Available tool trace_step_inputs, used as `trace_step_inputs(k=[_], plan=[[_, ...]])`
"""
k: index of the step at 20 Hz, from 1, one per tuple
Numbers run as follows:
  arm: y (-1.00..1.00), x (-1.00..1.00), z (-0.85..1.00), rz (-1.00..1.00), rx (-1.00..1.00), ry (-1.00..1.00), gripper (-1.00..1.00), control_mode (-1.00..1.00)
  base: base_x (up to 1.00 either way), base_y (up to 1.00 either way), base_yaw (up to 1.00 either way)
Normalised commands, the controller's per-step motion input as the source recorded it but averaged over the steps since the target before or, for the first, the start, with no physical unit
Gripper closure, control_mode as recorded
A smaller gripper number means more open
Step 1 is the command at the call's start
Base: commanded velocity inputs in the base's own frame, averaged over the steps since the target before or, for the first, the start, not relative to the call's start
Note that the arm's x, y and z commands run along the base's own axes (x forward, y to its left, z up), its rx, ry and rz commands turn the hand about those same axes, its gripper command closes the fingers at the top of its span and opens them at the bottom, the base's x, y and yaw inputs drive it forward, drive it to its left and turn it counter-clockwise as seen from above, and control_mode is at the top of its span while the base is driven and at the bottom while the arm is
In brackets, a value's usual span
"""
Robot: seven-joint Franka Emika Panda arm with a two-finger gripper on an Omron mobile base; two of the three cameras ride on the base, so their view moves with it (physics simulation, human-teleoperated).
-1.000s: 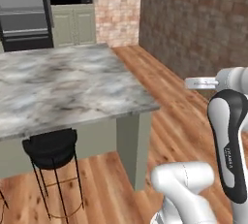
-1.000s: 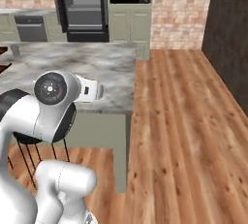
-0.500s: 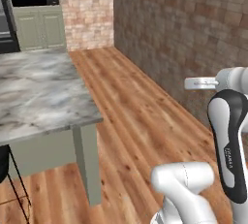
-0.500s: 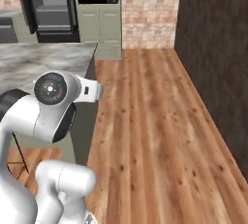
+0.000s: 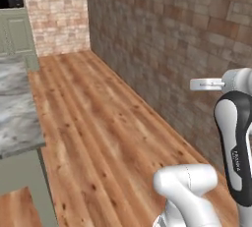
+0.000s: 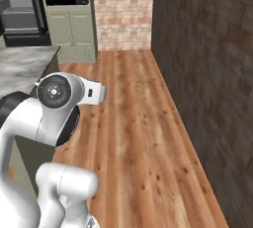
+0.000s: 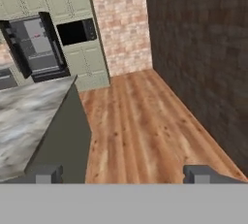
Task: Take the donuts from the fridge and place them on the empty tray on the dining counter.
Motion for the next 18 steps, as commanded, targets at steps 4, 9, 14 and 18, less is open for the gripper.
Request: trace_step_inputs(k=[4, 9, 14, 18], plan=[[0.0, 0.0, 0.0, 0.0, 0.0, 0.0, -1.0, 1.0, 1.0, -0.01, -0.12], [0.0, 0.0, 0.0, 0.0, 0.0, 0.0, -1.0, 1.0, 1.0, 0.16, 0.03], [0.0, 0.0, 0.0, 0.0, 0.0, 0.0, -1.0, 1.0, 1.0, 0.03, 0.3], [0.0, 0.0, 0.0, 0.0, 0.0, 0.0, -1.0, 1.0, 1.0, 0.0, 0.33]])
